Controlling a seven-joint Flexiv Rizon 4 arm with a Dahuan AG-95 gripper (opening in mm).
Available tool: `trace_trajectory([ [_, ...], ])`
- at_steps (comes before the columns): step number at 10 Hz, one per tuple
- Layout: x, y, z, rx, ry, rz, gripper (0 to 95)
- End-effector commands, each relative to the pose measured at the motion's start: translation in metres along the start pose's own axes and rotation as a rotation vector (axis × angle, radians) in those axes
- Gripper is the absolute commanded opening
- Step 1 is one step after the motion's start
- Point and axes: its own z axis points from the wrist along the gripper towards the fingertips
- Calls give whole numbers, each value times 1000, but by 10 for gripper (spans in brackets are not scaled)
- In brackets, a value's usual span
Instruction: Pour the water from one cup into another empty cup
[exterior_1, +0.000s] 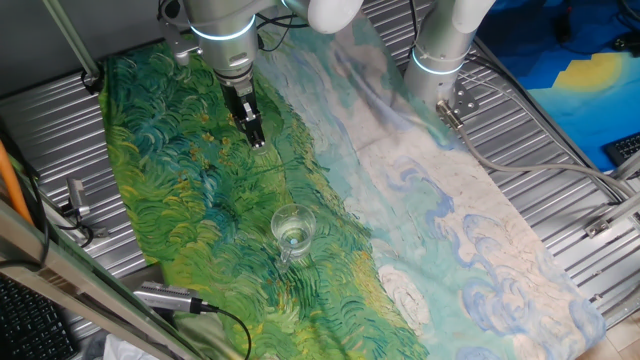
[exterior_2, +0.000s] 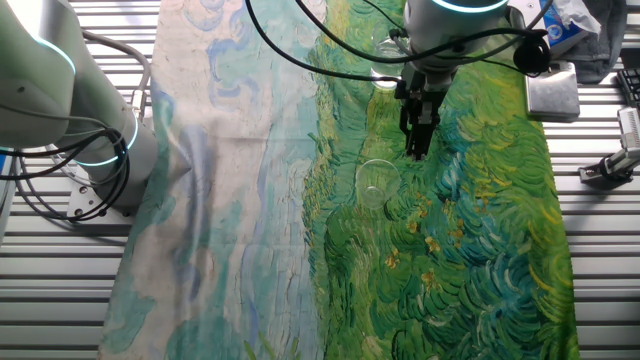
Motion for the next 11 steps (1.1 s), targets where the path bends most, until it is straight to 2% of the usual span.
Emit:
trace_trajectory([
  [1,0,0,0,-16,-6,-325,0],
  [4,0,1,-3,-1,-2,-326,0],
  [11,1,1,-4,1,6,-332,0],
])
